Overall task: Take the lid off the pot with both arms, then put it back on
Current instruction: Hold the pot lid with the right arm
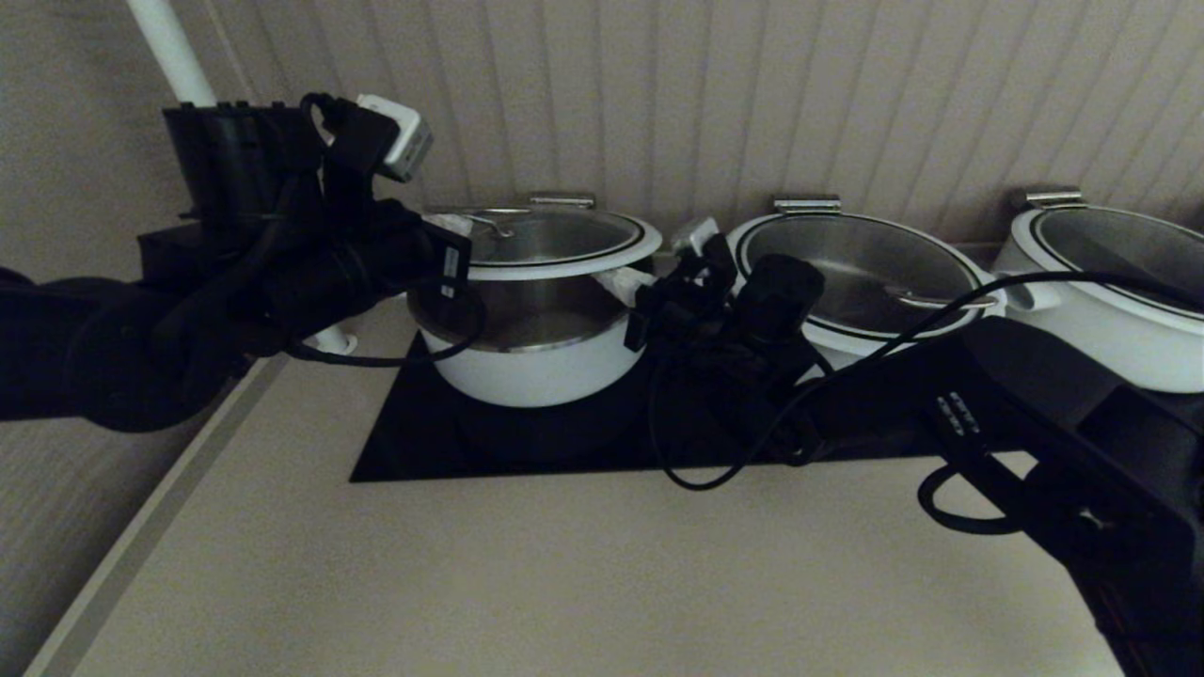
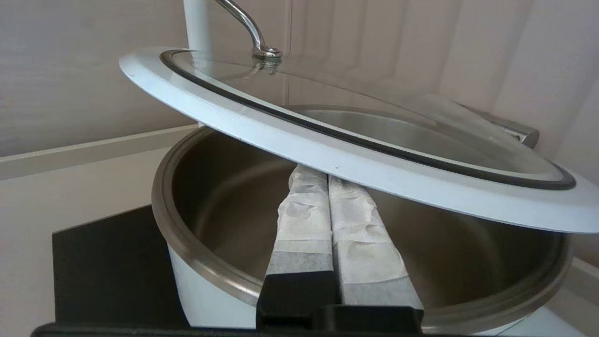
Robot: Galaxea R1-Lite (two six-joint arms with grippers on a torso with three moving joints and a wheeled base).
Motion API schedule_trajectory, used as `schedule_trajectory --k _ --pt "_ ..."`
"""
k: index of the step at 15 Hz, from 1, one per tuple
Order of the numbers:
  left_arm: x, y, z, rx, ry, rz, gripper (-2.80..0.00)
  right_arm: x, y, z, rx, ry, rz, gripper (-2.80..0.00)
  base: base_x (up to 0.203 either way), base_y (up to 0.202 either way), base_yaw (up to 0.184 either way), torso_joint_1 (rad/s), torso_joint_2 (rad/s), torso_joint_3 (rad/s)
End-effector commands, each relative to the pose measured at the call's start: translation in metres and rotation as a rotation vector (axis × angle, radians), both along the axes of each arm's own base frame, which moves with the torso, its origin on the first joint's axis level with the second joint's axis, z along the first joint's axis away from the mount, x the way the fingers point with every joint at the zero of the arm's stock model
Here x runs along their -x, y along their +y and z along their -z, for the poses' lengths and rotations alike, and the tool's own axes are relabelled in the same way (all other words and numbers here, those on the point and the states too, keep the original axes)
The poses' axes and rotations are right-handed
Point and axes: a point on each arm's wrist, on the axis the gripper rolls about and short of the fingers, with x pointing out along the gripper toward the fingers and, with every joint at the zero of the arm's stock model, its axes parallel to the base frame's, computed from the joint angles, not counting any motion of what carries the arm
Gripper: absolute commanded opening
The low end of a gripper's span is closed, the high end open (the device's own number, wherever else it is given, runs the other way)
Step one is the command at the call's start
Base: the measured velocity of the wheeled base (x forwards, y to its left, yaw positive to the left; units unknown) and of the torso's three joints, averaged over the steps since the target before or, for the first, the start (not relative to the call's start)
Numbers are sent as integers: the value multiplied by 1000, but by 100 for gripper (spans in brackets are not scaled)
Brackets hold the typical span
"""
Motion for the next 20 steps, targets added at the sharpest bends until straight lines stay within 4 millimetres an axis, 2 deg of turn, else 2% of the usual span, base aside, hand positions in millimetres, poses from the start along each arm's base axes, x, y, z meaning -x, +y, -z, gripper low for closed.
schedule_trajectory --k 1,7,12,16,20 --pt "8 3 -10 8 -25 -1 -280 1 -1 -3 -2 -15 0 -280 0 0 0 0 0 0" --pt "27 11 -20 3 -7 -2 -280 0 -2 -4 -3 -17 5 -280 0 0 0 0 0 0" --pt "52 20 -13 -18 41 -1 -280 -2 -6 -4 -4 -18 14 -280 0 0 0 0 0 0" --pt "63 25 -4 -30 69 -1 -280 -4 -10 -5 -4 -19 23 -280 0 0 0 0 0 0" --pt "69 27 13 -48 119 0 -280 -6 -14 -5 -5 -21 33 -280 0 0 0 0 0 0"
